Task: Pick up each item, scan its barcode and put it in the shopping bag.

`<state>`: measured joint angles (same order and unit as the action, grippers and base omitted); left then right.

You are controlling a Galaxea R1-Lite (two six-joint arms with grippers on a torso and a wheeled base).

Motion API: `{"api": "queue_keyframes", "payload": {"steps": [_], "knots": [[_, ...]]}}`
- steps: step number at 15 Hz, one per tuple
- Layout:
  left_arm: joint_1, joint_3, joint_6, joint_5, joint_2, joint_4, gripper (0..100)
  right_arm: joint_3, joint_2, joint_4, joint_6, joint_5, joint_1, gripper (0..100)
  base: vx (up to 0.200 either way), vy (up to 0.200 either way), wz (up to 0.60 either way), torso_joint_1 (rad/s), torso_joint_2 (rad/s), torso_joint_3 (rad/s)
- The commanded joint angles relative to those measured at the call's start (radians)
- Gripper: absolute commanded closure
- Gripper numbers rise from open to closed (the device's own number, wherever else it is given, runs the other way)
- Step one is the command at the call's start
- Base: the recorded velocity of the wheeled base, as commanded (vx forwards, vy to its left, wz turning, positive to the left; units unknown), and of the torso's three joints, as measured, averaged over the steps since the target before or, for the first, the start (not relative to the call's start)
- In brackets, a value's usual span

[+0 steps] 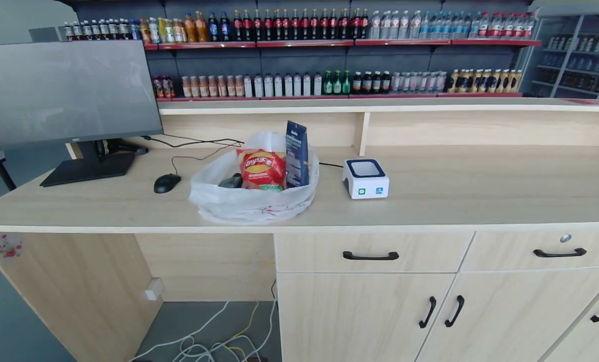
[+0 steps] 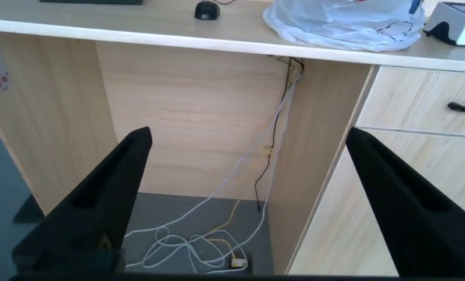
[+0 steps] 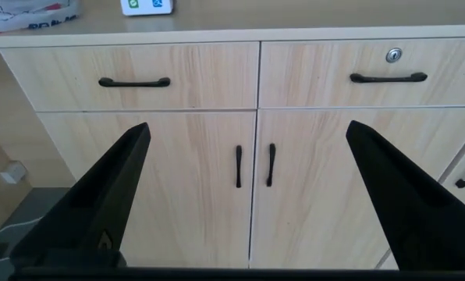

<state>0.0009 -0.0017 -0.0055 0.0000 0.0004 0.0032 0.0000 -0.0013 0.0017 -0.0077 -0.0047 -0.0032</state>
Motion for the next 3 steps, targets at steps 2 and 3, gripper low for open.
{"api": "queue_keyframes", "payload": {"steps": [2, 3], "knots": [[0.001, 0.000, 0.001, -0.002, 0.000, 0.000, 0, 0.000, 0.003, 0.000, -0.006, 0.000, 0.000, 0, 0.000, 0.000, 0.00, 0.000, 0.00, 0.000], [0.001, 0.000, 0.001, 0.000, 0.000, 0.000, 0, 0.000, 0.001, 0.000, -0.008, 0.000, 0.000, 0, 0.000, 0.000, 0.00, 0.000, 0.00, 0.000]]}}
